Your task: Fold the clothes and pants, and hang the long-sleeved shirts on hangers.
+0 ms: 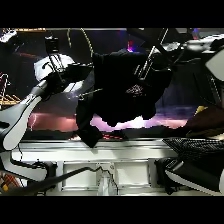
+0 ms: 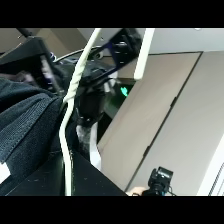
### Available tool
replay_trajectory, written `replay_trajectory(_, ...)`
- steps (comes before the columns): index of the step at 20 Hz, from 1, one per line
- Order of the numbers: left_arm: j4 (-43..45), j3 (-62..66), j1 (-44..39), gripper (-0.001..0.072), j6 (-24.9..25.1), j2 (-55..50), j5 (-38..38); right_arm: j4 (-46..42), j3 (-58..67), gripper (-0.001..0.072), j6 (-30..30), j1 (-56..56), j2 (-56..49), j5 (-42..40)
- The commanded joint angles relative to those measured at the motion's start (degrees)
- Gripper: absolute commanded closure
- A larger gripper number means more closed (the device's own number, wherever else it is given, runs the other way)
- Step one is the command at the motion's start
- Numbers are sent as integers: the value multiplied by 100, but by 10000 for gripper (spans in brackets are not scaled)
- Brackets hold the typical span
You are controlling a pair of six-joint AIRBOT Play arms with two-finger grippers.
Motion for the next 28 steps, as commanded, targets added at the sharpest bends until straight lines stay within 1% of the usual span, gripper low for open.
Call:
replay_trajectory(1, 28, 2, -2, 701, 0, 4, -2, 258, -236, 206, -17, -219, -153, -243)
replay_trajectory(2, 28, 2, -2, 700, 0, 4, -2, 278, -236, 434, -17, -221, -197, -297)
replay_trajectory(3, 24, 2, -2, 699, 2, 4, 0, 275, -236, 699, -20, -221, -212, -328)
replay_trajectory(5, -15, 2, 0, 694, 0, -2, 2, 269, -236, 690, -42, -221, -199, -341)
replay_trajectory(6, -105, 2, 4, 599, 0, -2, 2, 256, -236, 691, -42, -221, -199, -341)
replay_trajectory(7, -258, 2, 9, 377, 0, -2, 2, 229, -236, 692, -44, -221, -201, -334)
replay_trajectory(8, -485, 2, 9, 227, 2, -4, 2, 166, -236, 692, -50, -221, -201, -334)
replay_trajectory(9, -713, 2, 11, 213, 2, -7, 2, 118, -236, 693, -59, -221, -201, -326)
replay_trajectory(11, -1145, 2, 61, 210, 4, -7, 35, 125, -236, 693, -57, -214, -197, -297)
replay_trajectory(13, -1405, 2, 214, 201, 4, -7, 295, 179, -236, 693, -55, -203, -175, -299)
replay_trajectory(15, -1628, 2, 415, 202, 2, -7, 868, 323, -234, 694, -42, -203, -129, -297)
replay_trajectory(16, -1893, 2, 485, 200, 4, -4, 1180, 345, -234, 694, -44, -203, -92, -304)
replay_trajectory(17, -2398, 2, 531, 194, 7, -4, 1484, 334, -234, 694, -44, -203, -57, -304)
replay_trajectory(20, -3912, 4, 632, 196, 247, 0, 2262, 304, -234, 694, -42, -203, 70, -313)
replay_trajectory(22, -4345, 4, 765, 233, 544, 11, 2721, 323, -232, 694, -37, -203, 164, -313)
replay_trajectory(24, -4417, 4, 1003, 238, 590, 11, 3032, 356, -232, 694, 52, -203, 254, -313)
replay_trajectory(25, -4439, 4, 1154, 342, 590, 11, 3047, 387, -232, 694, 122, -205, 295, -304)
replay_trajectory(27, -4247, 4, 1473, 607, 590, 105, 2940, 424, -232, 694, 422, -205, 348, -302)
replay_trajectory(28, -3779, 4, 1679, 655, 584, 264, 2962, 422, -232, 694, 634, -205, 348, -299)
